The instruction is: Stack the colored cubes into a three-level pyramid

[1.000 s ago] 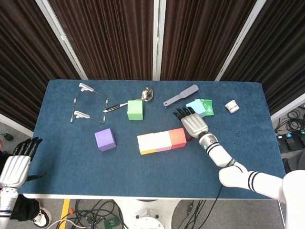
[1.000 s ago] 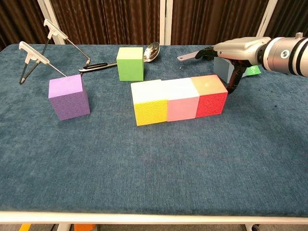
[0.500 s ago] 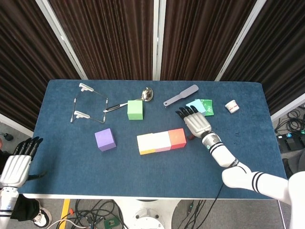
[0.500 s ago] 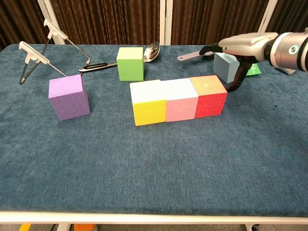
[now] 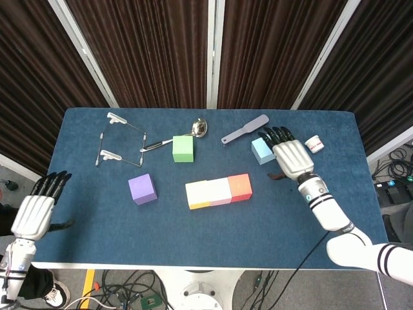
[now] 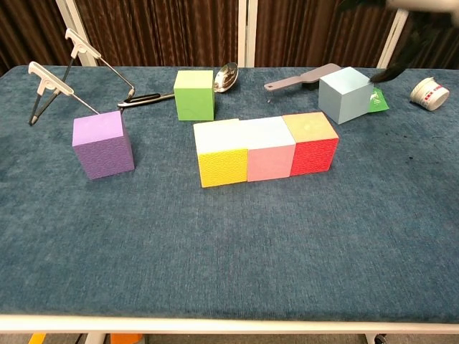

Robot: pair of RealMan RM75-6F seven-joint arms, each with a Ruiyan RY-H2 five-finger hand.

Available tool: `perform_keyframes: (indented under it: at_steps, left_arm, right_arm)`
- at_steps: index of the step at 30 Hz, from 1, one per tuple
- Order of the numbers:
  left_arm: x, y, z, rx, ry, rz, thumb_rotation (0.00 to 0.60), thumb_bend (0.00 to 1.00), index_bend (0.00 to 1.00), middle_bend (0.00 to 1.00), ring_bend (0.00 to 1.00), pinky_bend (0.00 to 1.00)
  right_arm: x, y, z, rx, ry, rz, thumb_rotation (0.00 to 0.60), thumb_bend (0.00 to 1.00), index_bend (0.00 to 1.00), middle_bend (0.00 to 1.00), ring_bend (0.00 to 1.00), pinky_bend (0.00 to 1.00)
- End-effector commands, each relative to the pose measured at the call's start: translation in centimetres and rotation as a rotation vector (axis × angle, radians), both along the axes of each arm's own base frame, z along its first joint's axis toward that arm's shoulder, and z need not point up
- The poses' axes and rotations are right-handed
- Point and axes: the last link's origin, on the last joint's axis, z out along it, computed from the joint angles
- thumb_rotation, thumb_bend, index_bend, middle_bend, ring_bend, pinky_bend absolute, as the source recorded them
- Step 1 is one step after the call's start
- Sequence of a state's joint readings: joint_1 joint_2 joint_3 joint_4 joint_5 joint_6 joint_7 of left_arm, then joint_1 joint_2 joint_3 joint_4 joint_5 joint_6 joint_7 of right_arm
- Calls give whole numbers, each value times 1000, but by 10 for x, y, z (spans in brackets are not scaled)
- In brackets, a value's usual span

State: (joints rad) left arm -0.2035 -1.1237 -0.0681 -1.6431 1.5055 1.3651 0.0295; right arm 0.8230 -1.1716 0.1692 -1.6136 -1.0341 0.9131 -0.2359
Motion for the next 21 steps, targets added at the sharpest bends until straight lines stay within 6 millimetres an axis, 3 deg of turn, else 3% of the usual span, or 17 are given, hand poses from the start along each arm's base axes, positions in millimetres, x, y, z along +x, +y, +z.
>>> perform_keyframes:
  at_steps: [1, 10, 21]
  left_arm:
    - [29, 31, 5, -8, -9, -60, 600, 0, 38, 52, 0, 95]
    - [84, 107, -17, -129, -104, -111, 600, 0, 38, 79, 0, 96]
    - [135, 168, -62, -238, -178, -101, 600, 0, 38, 105, 4, 107]
  right_arm:
    - [-9, 9, 19, -34, -52, -19, 600, 58, 0, 1, 0, 0]
    - [-38, 24, 42, -69, -127, -73, 600, 56, 0, 6, 0, 0]
    - [-46, 27, 60, -86, -195, -96, 600, 56, 0, 16, 0, 0]
